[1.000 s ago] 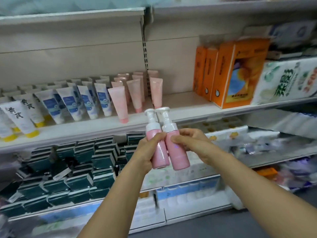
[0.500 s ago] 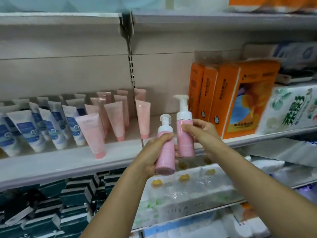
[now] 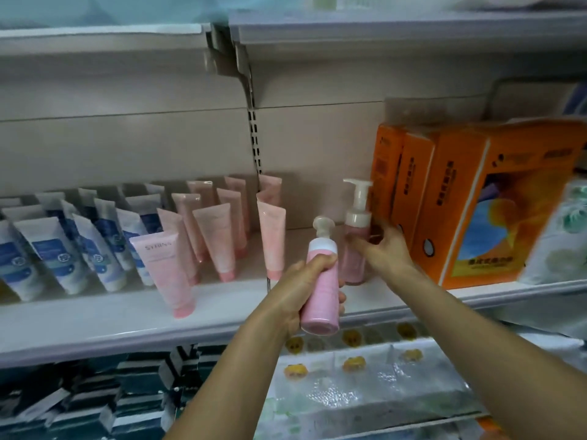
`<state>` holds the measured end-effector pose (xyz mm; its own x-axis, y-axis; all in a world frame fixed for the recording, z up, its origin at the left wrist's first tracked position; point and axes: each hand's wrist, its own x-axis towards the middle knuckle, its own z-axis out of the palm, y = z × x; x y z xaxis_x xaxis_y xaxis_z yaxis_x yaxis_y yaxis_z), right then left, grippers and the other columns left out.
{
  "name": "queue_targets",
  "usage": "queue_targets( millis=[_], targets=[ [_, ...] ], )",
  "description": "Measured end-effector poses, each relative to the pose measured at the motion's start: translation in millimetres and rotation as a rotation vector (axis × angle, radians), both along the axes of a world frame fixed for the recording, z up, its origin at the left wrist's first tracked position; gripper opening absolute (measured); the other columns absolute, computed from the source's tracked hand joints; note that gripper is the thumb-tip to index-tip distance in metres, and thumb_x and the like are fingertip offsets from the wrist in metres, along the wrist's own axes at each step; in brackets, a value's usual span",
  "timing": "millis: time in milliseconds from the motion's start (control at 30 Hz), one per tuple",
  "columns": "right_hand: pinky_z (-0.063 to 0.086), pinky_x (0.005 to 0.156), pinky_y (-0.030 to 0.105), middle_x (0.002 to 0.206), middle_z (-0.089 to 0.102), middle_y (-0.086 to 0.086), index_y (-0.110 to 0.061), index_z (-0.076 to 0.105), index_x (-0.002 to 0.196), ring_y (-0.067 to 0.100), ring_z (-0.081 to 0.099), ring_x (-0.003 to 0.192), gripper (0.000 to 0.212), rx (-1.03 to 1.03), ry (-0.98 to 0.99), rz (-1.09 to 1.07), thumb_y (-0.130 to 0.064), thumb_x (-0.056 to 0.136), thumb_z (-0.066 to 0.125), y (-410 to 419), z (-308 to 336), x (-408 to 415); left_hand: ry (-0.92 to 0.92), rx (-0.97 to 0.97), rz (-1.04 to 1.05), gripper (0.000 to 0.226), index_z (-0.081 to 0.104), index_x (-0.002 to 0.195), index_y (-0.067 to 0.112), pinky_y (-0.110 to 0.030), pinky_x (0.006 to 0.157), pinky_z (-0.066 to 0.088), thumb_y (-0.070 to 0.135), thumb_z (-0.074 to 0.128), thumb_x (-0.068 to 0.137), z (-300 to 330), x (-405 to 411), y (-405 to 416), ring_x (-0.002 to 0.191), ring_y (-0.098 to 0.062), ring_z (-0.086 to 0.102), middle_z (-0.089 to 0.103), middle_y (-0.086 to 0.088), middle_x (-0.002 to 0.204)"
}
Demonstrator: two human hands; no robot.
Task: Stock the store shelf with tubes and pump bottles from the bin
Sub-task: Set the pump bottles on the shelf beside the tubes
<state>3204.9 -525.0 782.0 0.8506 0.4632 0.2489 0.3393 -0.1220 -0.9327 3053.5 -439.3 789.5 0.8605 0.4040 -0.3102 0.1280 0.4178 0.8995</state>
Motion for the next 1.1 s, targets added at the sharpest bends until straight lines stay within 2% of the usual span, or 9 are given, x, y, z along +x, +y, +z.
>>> queue_targets(
  millis=[100,300,433,533,767,867,967,1033,1100],
  targets=[
    [0.046,0.086,0.034,0.106,0.062,-0.003,-0.022,0.056,0.118,0.016,0.057,0.098,0.04,-0.037,-0.012,0.018,-0.028,0.083,0.073,11,-1,12,-0.029,0.025,0.043,0.041,0.048,0.122,0.008,-0.038,0.059,0.056,0.026,0.065,0.089,1,1,-2,0.064,-0.027,0.063,0.066,-0.015,0.085],
    [0.042,0.069,0.025,0.102,0.061,0.001,-0.018,0.053,0.111,0.019,0.058,0.092,0.042,-0.04,-0.049,0.057,-0.024,0.078,0.078,23,-11,29,-0.083,0.201,0.193,0.035,0.051,0.118,0.014,-0.04,0.066,0.056,0.027,0.065,0.088,-1,9,-8,0.068,-0.025,0.066,0.063,-0.014,0.093],
    [0.043,0.066,0.023,0.097,0.06,-0.001,-0.02,0.05,0.106,0.018,0.058,0.087,0.042,-0.023,-0.048,0.099,-0.019,0.076,0.08,27,-12,34,-0.179,0.407,0.379,0.039,0.055,0.11,0.028,-0.044,0.069,0.059,0.037,0.071,0.076,0,15,-16,0.082,-0.028,0.068,0.066,-0.011,0.101],
    [0.043,0.069,0.025,0.095,0.058,-0.004,-0.022,0.047,0.104,0.016,0.057,0.084,0.043,-0.009,-0.046,0.124,-0.017,0.076,0.079,28,-10,35,-0.278,0.476,0.579,0.034,0.053,0.113,0.027,-0.038,0.071,0.06,0.025,0.071,0.084,5,14,-20,0.088,-0.028,0.068,0.065,-0.009,0.101],
    [0.043,0.07,0.025,0.102,0.062,0.0,-0.022,0.051,0.105,0.016,0.059,0.084,0.039,-0.046,0.017,0.208,-0.025,0.077,0.079,39,-13,39,-0.349,0.491,0.871,0.035,0.051,0.123,0.02,-0.026,0.064,0.056,0.02,0.064,0.09,12,4,-18,0.074,-0.006,0.067,0.065,0.002,0.094],
    [0.044,0.071,0.026,0.102,0.062,-0.002,-0.023,0.053,0.106,0.017,0.06,0.086,0.04,-0.074,0.004,0.232,-0.031,0.076,0.079,48,-12,41,-0.344,0.453,0.99,0.035,0.052,0.121,0.029,-0.044,0.078,0.059,0.029,0.065,0.088,9,4,-15,0.094,-0.026,0.068,0.065,-0.005,0.105],
    [0.05,0.077,0.031,0.104,0.062,-0.001,-0.019,0.055,0.108,0.02,0.061,0.09,0.042,-0.089,-0.018,0.24,-0.032,0.076,0.079,58,-12,44,-0.339,0.339,1.068,0.042,0.051,0.123,0.028,-0.057,0.087,0.054,0.039,0.063,0.084,9,5,-9,0.1,-0.033,0.066,0.063,-0.011,0.112],
    [0.052,0.079,0.034,0.104,0.063,-0.001,-0.018,0.055,0.108,0.02,0.062,0.09,0.043,-0.098,-0.039,0.244,-0.032,0.075,0.079,65,-12,45,-0.326,0.293,1.1,0.042,0.049,0.122,0.024,-0.054,0.087,0.055,0.035,0.065,0.085,9,7,-5,0.099,-0.031,0.066,0.062,-0.012,0.112],
    [0.053,0.079,0.035,0.101,0.064,0.0,-0.018,0.055,0.106,0.019,0.062,0.088,0.043,-0.097,-0.057,0.25,-0.031,0.074,0.08,72,-13,46,-0.313,0.27,1.131,0.047,0.046,0.122,0.019,-0.036,0.078,0.059,0.029,0.071,0.084,6,8,0,0.086,-0.016,0.068,0.063,-0.008,0.107]
  ],
)
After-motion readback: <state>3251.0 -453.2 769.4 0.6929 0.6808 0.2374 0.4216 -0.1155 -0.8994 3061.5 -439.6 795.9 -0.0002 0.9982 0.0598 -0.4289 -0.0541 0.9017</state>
